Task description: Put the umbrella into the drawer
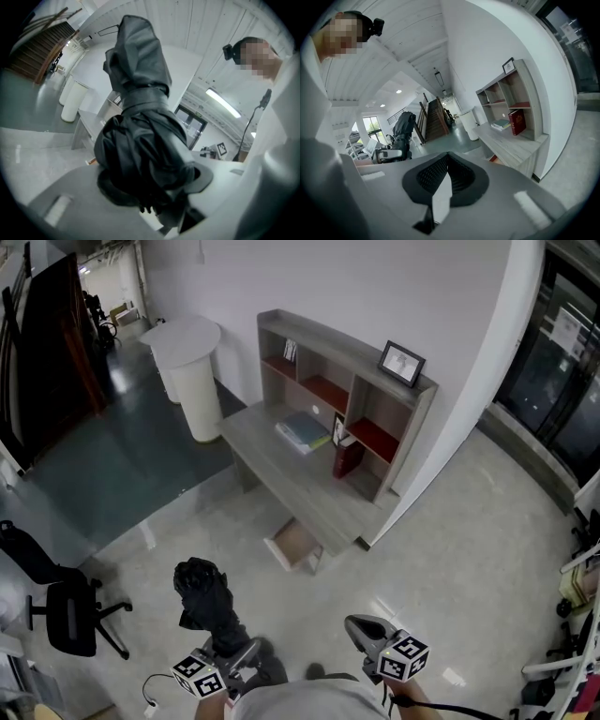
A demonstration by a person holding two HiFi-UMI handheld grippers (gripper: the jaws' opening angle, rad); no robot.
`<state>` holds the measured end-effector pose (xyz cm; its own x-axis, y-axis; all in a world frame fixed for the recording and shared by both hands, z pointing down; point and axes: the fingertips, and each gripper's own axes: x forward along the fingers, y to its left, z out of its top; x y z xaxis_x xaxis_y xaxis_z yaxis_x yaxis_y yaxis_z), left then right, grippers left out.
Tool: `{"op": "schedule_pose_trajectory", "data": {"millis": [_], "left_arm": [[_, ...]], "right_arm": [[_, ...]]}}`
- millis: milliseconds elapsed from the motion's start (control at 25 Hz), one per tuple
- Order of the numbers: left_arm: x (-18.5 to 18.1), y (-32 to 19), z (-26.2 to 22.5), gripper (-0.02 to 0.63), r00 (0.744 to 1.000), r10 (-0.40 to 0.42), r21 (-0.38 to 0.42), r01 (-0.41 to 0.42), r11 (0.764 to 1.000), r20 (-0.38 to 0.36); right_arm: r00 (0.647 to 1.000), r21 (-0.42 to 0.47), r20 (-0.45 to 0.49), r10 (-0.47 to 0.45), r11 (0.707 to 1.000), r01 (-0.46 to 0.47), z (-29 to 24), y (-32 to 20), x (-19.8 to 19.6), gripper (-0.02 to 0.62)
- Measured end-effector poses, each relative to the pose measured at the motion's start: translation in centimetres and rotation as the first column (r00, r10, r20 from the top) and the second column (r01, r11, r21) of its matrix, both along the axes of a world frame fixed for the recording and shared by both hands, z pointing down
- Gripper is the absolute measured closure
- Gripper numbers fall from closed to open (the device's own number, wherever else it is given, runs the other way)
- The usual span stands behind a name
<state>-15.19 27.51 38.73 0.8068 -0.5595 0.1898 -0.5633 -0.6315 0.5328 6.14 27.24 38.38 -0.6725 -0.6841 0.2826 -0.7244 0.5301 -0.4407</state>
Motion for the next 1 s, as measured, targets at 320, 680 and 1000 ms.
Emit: {"op": "schedule_pose_trajectory", "data": {"millis": [320,680,1000], "left_arm": [[-3.5,-6.1,1.0,0.387,0.997,0.073,-0.007,-0.073,0.997,0.004],[-7.6,-11.1,2.0,0.387,0.985,0.173,-0.032,-0.173,0.984,-0.002],[-9.5,-14.5,3.2,0.387,0.97,0.244,-0.056,-0.245,0.968,-0.011]], "right_arm": [[0.999,-0.002,-0.014,0.051,0.999,-0.051,0.1,-5.0,-4.1,0.591],[0.99,-0.014,-0.051,0.131,0.991,-0.131,0.5,-8.9,-8.1,0.591],[0.975,-0.025,-0.078,0.208,0.977,-0.21,1.2,-10.9,-10.2,0.591]]}}
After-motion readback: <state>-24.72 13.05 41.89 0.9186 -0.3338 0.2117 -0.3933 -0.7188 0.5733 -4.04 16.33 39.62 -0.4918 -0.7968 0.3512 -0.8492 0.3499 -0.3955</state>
